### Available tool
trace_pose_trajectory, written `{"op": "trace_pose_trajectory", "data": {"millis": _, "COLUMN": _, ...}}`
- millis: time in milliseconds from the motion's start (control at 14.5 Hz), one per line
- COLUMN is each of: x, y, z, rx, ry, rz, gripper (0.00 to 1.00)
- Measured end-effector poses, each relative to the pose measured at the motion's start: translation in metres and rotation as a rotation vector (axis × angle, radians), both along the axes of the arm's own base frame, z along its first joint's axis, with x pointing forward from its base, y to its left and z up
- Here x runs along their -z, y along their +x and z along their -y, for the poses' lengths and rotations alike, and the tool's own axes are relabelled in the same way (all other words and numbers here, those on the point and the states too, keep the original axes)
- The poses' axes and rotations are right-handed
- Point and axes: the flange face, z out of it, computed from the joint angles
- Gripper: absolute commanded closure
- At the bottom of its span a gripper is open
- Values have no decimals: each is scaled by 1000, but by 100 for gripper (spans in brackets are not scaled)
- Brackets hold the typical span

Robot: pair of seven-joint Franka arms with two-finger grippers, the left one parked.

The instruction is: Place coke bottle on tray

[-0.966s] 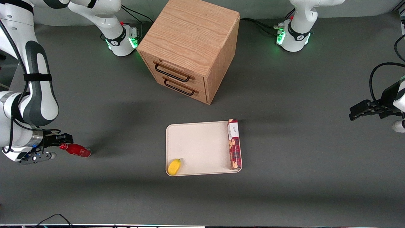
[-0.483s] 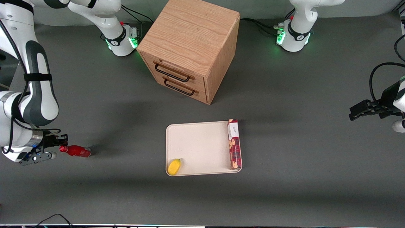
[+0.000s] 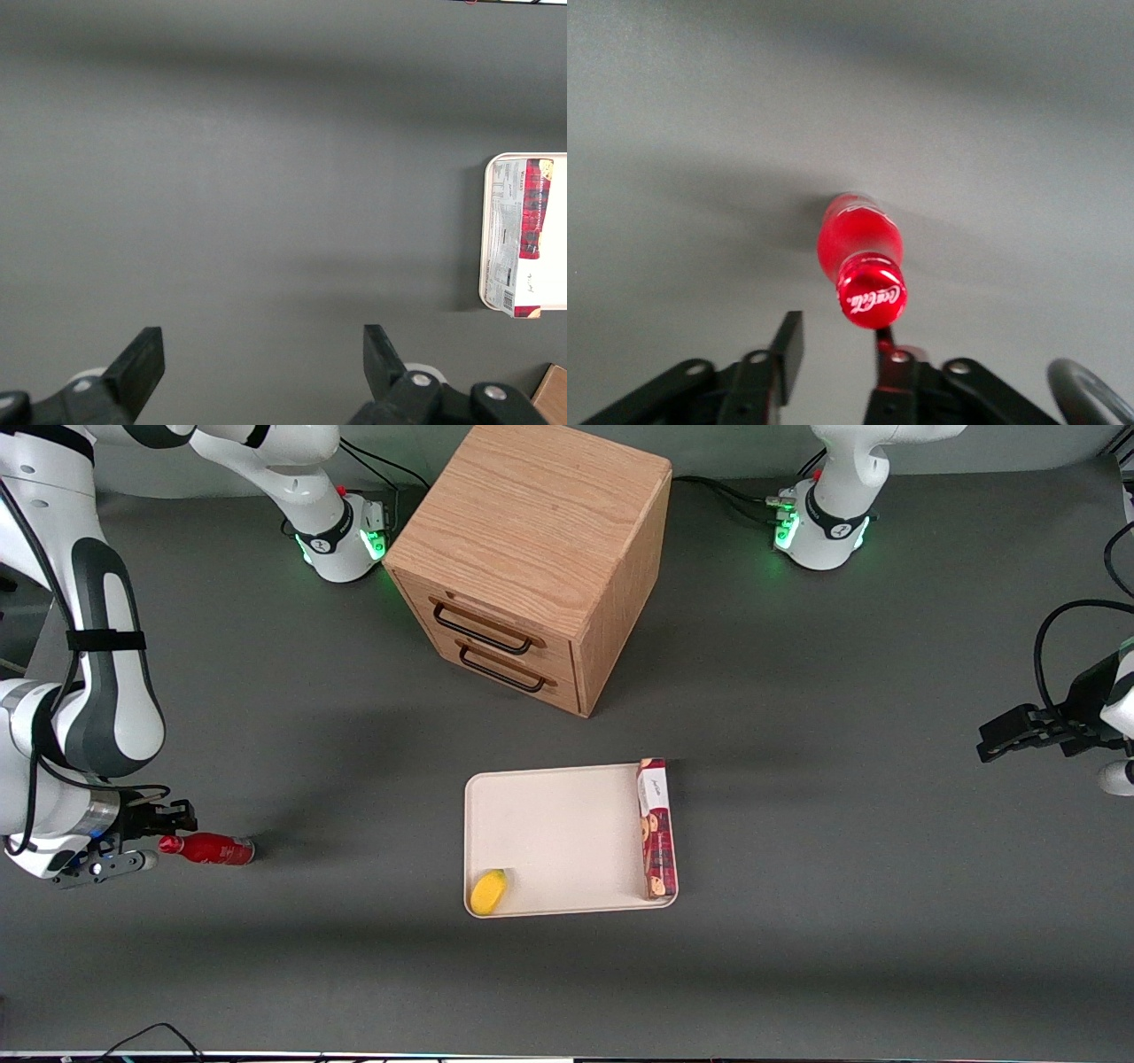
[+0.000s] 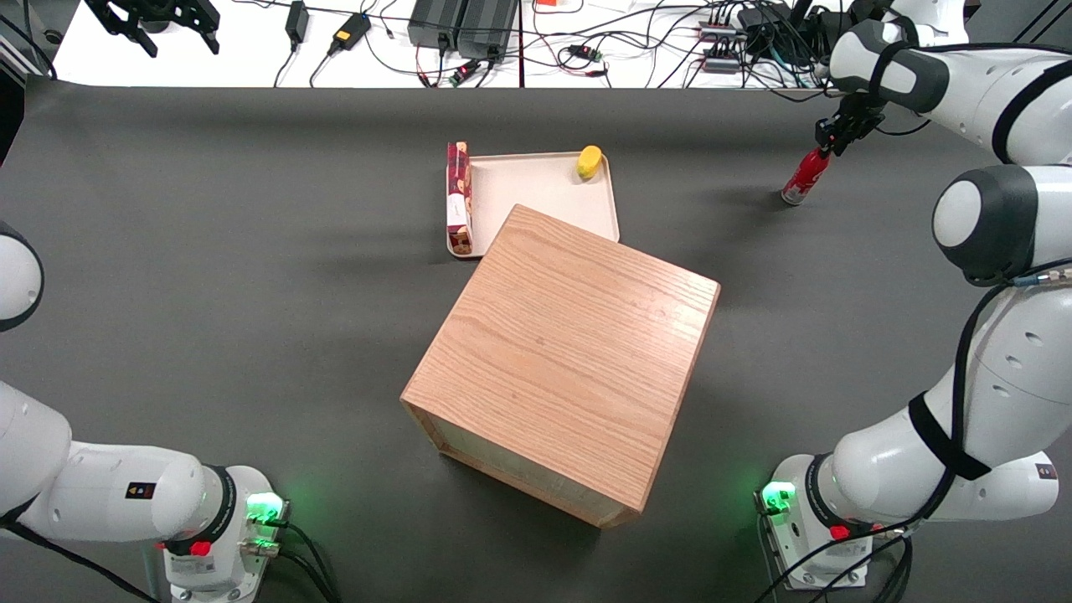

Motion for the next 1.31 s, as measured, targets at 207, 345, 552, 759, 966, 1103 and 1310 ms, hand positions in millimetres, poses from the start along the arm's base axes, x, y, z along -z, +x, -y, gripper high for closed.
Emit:
{"op": "trace_pose_trajectory", "data": {"millis": 207, "x": -19, "y": 1, "z": -3, "rx": -5, "ry": -2, "rz": 26, "gripper": 0}}
{"op": "trace_pose_trajectory", "data": {"millis": 345, "x": -51, "y": -3, "z": -9, "rx": 5, "ry": 4, "rz": 31, "gripper": 0}}
{"op": "trace_pose_trajectory", "data": {"millis": 552, "x": -127, "y": -28, "z": -38, "rx": 65, "ry": 26, "rz": 10, "gripper": 0}}
{"op": "trace_pose_trajectory", "data": {"millis": 759, "x": -217, "y": -76, "z": -90, "rx": 119, "ry": 39, "rz": -4, "gripper": 0}}
{"op": "trace_pose_trajectory", "data": {"millis": 966, "x": -279, "y": -139, "z": -128, "rx": 133, "ry": 31, "rz": 30, "gripper": 0}}
{"op": "trace_pose_trajectory", "data": {"millis": 1103, "x": -301, "y": -182, "z": -143, "rx": 131, "ry": 20, "rz": 68, "gripper": 0}}
{"op": "trace_pose_trajectory", "data": {"millis": 1310, "x": -313, "y": -221, "z": -143, "rx": 135, "ry": 13, "rz": 97, "gripper": 0}}
